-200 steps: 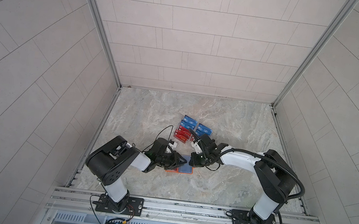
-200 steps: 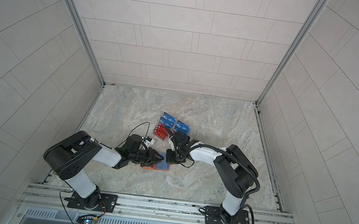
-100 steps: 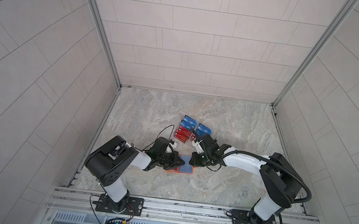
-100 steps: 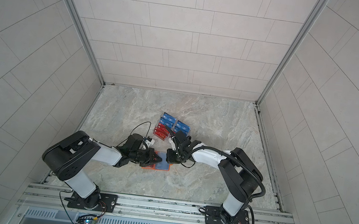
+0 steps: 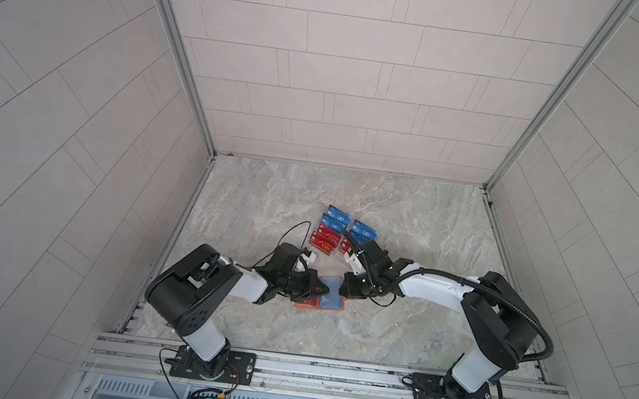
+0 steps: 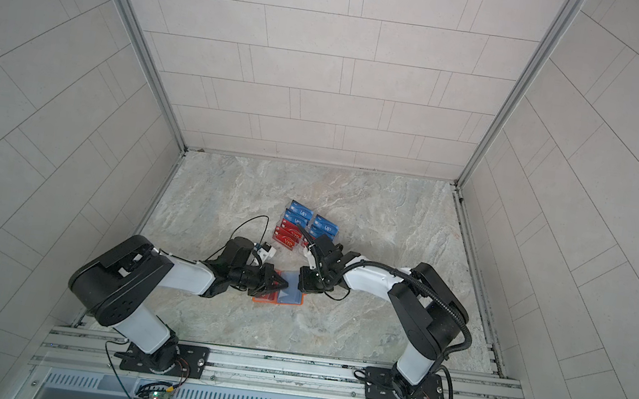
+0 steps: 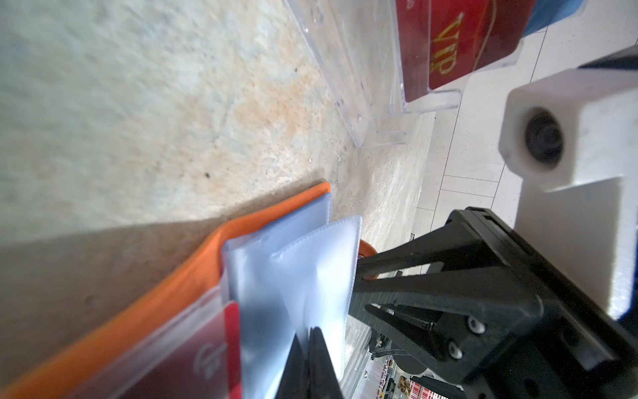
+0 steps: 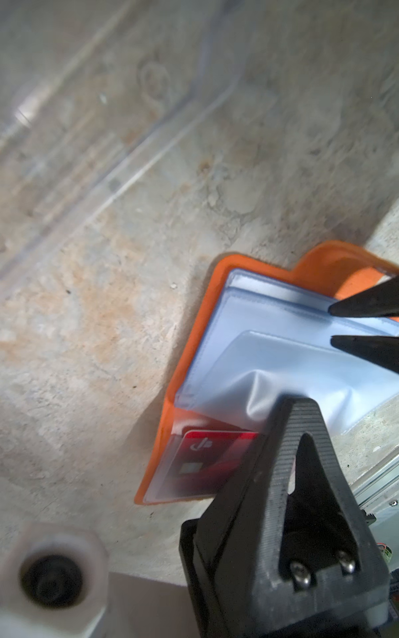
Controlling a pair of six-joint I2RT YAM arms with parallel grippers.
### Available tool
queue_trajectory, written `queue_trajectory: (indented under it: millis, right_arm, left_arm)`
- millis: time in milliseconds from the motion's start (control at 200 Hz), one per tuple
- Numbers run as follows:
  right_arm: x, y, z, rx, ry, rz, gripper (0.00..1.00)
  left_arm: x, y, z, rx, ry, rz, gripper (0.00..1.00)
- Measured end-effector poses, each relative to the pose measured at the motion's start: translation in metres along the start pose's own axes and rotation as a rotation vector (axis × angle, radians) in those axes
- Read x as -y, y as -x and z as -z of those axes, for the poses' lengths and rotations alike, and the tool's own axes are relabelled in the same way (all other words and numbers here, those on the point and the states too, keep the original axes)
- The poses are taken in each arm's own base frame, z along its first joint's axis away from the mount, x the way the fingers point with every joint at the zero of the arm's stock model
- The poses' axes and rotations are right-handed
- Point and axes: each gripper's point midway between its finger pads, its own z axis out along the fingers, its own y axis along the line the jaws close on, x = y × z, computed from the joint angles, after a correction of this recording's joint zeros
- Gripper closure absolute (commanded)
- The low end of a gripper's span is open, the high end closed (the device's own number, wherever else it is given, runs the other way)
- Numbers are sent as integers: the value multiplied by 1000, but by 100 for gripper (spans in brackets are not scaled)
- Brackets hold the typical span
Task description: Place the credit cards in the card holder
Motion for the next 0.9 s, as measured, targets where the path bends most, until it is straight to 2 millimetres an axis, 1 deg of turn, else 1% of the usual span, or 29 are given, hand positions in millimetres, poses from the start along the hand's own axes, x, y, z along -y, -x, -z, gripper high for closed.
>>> queue_trajectory:
  millis: [125,235,335,441,671,721,821,901]
  right_arm:
    - [-3,-1,-1,-6,19,1,85]
    - [-8,0,-1,-6,43,7,85]
    - [-13,1,-1,-6,66,11,85]
    - [-19,3,-1,1,96,10,85]
    - [-22,0,-5,-6,133,-11,85]
    - [-23,0,-6,-7,140,-12,85]
    - [-25,0,-8,-14,154,-17,85]
    - [-27,1,-9,-12,169,-23,85]
  left_arm:
    - [0,-1,0,-5,-2,1,97]
    - [0,-1,0,-7,-4,1,93]
    - [1,-2,0,-10,-7,2,87]
    - [1,-3,0,-13,-12,3,76]
    - [3,-3,1,-10,-22,-5,60]
    - [5,-3,1,-9,-25,-4,55]
    - [9,-2,4,-4,-33,-13,49]
    - [9,-4,6,-5,-25,-19,46]
